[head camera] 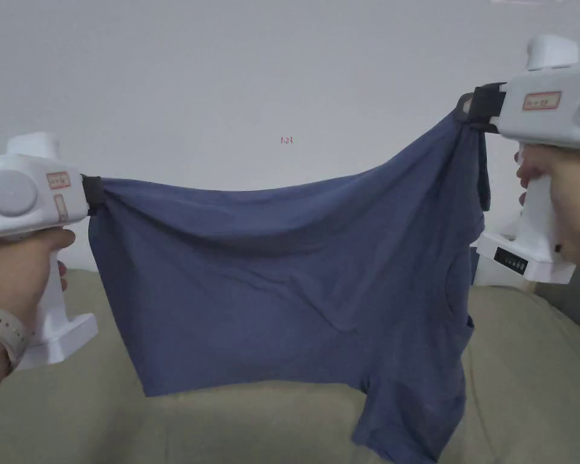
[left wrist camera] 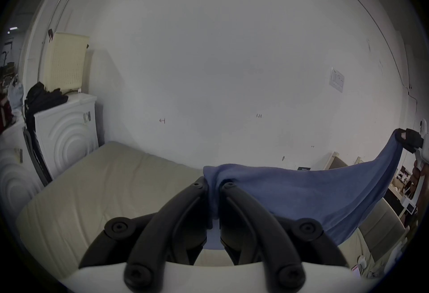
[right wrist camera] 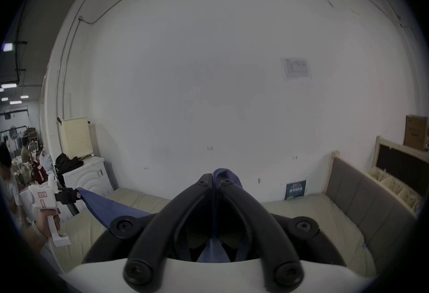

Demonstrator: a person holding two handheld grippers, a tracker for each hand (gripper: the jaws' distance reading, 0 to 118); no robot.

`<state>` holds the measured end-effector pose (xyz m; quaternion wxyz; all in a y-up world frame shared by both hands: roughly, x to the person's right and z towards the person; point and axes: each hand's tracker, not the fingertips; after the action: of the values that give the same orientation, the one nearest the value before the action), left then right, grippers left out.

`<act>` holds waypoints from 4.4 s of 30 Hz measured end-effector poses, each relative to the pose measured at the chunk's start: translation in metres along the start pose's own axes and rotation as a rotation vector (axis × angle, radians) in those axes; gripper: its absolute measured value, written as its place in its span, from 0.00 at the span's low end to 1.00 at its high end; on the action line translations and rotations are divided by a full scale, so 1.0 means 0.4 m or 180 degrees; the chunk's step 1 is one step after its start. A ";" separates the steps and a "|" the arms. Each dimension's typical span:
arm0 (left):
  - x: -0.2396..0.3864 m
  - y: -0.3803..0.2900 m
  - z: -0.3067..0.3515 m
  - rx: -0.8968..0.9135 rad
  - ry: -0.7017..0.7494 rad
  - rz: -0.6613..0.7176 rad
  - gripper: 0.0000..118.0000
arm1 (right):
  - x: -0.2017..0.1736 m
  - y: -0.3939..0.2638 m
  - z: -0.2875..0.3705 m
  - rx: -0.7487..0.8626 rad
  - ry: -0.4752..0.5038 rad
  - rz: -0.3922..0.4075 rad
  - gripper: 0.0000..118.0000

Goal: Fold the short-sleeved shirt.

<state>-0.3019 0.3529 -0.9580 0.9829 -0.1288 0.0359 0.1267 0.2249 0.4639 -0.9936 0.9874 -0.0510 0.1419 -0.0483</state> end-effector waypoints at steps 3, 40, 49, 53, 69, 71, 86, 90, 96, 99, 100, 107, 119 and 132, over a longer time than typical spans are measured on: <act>-0.020 -0.082 0.045 -0.0062 -0.0149 0.0169 0.07 | 0.017 -0.066 0.066 -0.0091 0.0118 0.0021 0.03; -0.167 -0.888 1.003 -0.1400 -0.0279 -0.0333 0.67 | -0.127 -1.015 1.067 -0.1633 -0.0007 -0.0268 0.68; -0.359 -1.059 0.872 -0.1976 -0.0077 -0.0393 0.39 | -0.227 -1.081 1.072 -0.1760 0.0096 -0.0535 0.00; -0.352 -1.075 0.772 -0.2260 -0.0145 -0.0424 1.00 | -0.214 -1.090 1.068 -0.1874 0.0074 -0.0649 0.00; -0.183 -1.076 0.615 -0.2341 -0.0249 -0.1254 0.13 | -0.121 -1.053 1.069 -0.2043 -0.0454 -0.0614 0.00; -0.189 -1.063 0.626 -0.2315 -0.0321 -0.1195 0.11 | -0.100 -1.056 1.054 -0.2144 -0.0510 -0.0589 0.00; -0.124 -0.999 0.658 -0.2288 -0.0269 -0.1149 0.10 | 0.047 -1.250 0.823 -0.3025 -0.0718 0.0243 0.97; -0.124 -0.992 0.649 -0.2367 -0.0253 -0.1011 0.10 | 0.072 -1.246 0.795 -0.3269 -0.0463 -0.0232 0.05; -0.149 -0.939 0.643 -0.2286 -0.0361 -0.0751 0.10 | 0.065 -1.098 0.801 -0.2900 -0.0198 -0.0533 0.05; -0.168 -0.879 0.609 -0.2245 -0.0490 -0.0536 0.10 | 0.083 -0.993 0.752 -0.2767 -0.0072 -0.0660 0.05; -0.167 -0.857 0.594 -0.2189 -0.0534 -0.0484 0.10 | 0.096 -0.956 0.732 -0.2667 -0.0036 -0.0671 0.05; -0.150 -0.770 0.320 -0.2398 -0.0436 -0.0404 0.10 | 0.161 -0.909 0.416 -0.2862 -0.0220 -0.0649 0.05; -0.192 -0.820 0.252 -0.1988 -0.0588 0.0257 0.95 | 0.146 -1.006 0.381 -0.2300 -0.0570 -0.0079 0.99; -0.094 -0.991 0.706 -0.1125 -0.0166 -0.0916 0.03 | -0.204 -1.029 0.897 -0.1219 -0.0324 0.0269 0.00</act>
<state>-0.2250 0.0473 -0.5851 0.9536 -0.2993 -0.0310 -0.0072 0.2157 0.0964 -0.5817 0.9667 -0.2342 0.1003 0.0236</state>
